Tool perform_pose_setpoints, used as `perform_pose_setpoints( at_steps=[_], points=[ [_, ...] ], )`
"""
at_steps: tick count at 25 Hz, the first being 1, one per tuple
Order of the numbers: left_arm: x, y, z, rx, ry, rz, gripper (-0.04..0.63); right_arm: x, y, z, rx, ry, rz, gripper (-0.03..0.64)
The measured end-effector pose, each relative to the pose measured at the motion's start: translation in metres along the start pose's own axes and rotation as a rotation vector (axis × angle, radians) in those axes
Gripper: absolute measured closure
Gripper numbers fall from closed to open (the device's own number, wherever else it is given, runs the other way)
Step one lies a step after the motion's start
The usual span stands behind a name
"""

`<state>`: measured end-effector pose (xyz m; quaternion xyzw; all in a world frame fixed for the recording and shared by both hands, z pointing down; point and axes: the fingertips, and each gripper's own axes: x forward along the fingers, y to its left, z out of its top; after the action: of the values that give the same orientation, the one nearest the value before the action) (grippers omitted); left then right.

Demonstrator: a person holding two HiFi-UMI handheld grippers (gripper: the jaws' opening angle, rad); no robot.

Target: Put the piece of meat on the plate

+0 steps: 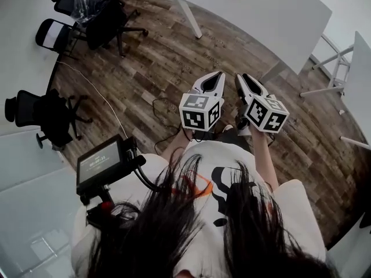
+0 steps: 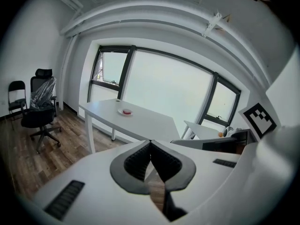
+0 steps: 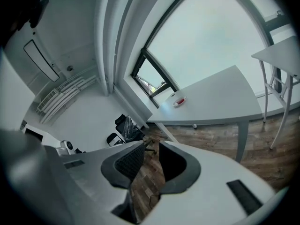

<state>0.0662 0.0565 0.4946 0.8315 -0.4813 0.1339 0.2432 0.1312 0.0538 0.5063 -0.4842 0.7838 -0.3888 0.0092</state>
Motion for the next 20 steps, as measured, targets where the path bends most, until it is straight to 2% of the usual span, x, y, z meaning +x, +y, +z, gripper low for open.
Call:
perform_pose_setpoints(
  at_steps=[6,11,17,20],
  points=[
    [-0.016,-0.005,-0.005,0.017,0.000,0.008,0.589,-0.012,0.007,-0.008,-0.013,-0.006,-0.006,0.509],
    [-0.031,-0.006,-0.007,0.069,0.001,-0.010,0.589,-0.017,0.016,-0.013,-0.011,-0.023,-0.020,0.509],
    [-0.065,0.005,-0.009,0.096,-0.030,-0.042,0.589,-0.021,0.053,-0.036,-0.035,-0.033,-0.020,0.509],
    [-0.101,0.013,-0.005,0.101,-0.037,-0.059,0.589,-0.031,0.089,-0.048,-0.042,-0.036,-0.032,0.509]
  ],
)
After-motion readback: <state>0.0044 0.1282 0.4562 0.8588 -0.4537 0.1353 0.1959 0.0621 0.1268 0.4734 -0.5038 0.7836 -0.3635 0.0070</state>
